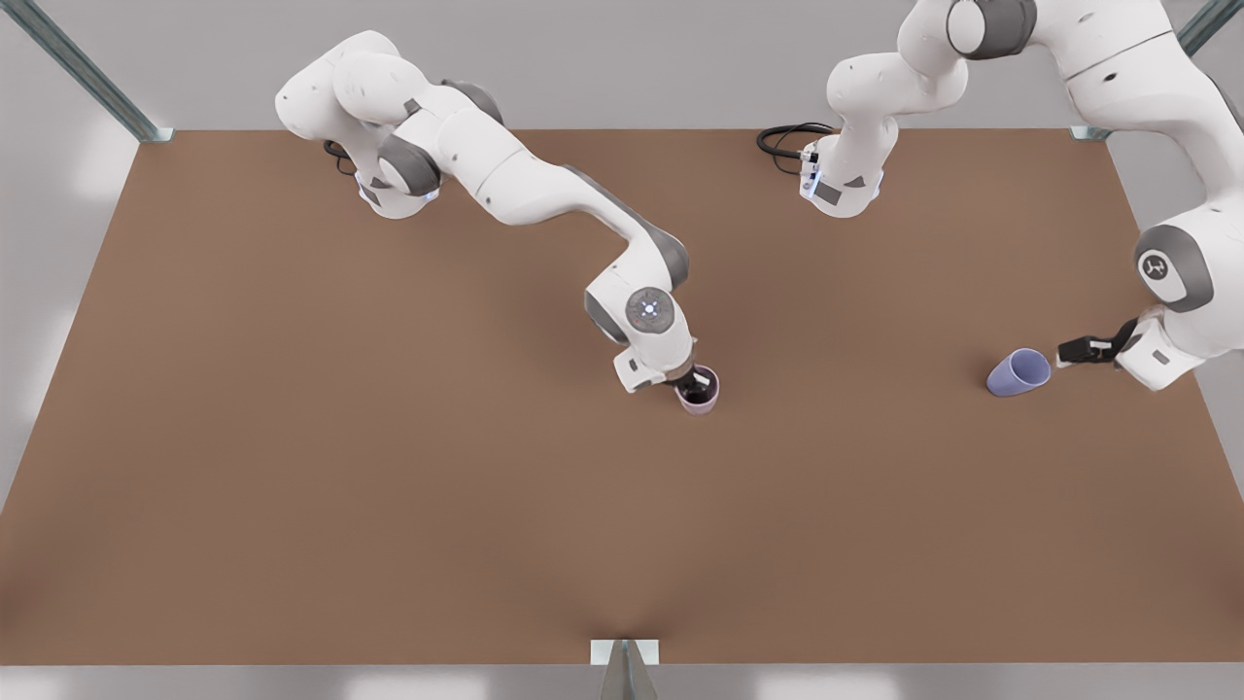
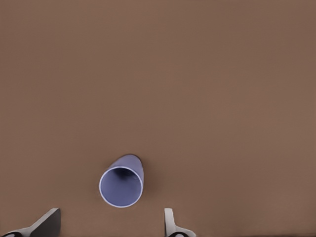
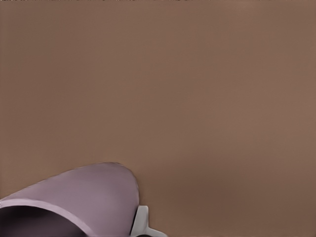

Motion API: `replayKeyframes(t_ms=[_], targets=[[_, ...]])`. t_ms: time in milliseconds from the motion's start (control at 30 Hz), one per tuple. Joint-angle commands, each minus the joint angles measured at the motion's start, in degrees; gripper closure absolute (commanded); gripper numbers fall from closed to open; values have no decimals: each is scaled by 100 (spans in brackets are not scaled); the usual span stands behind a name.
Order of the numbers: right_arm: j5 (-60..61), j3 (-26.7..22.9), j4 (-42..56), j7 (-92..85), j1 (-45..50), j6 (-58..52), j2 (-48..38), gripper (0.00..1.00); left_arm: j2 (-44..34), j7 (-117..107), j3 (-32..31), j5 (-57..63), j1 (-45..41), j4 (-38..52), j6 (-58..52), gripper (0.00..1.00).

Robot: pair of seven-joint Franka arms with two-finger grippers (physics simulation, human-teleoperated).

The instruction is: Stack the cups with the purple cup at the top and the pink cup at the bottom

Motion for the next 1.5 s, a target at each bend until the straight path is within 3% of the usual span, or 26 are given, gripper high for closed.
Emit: replayKeyframes(t_ms=[0,33,67,467,700,733,767,800,833,867,967,1000,1067,1333,1467], targets=[[-15,-4,7,8,0,-9,-1,66,5,10,23,-260,-10,-98,127,0],[-6,-4,7,16,0,26,8,56,23,19,31,-260,16,-362,444,0],[2,-13,-2,25,-18,8,8,52,75,142,119,-268,42,-450,550,0],[11,-110,-64,104,-9,96,-1,53,1157,502,137,-805,719,-582,1323,0],[407,-224,-292,78,-53,-53,-440,53,1324,538,190,-831,789,-837,1464,0],[407,-268,-415,60,-71,-124,-625,52,1394,538,190,-848,807,-837,1543,11],[371,-391,-897,-395,-97,-115,-1055,48,1429,538,190,-1015,807,-837,1569,37],[371,-479,-1495,-1063,-316,-124,-1643,38,1464,529,190,-1121,807,-837,1569,57],[354,-461,-2189,-1722,-712,-246,-2338,27,1508,529,190,-1138,807,-837,1569,72],[354,-461,-2910,-2987,-1230,-677,-3155,0,1543,529,190,-1139,807,-837,1569,79],[-727,-444,-3447,-5246,-2943,-2584,-4755,0,1587,520,172,-1139,807,-837,1561,79],[-745,-400,-3790,-6275,-3567,-2761,-5089,0,1587,520,154,-1139,807,-828,1561,79],[-1227,611,-3738,-6470,-5098,-3111,-5397,0,1587,520,128,-1130,798,-828,1526,79],[-1536,286,-3535,-6769,-4984,-3086,-5345,0,1473,415,-65,-1033,746,-696,1412,79],[-1430,303,-3141,-6751,-5010,-3103,-5064,0,1482,415,-92,-1033,570,182,498,79]])
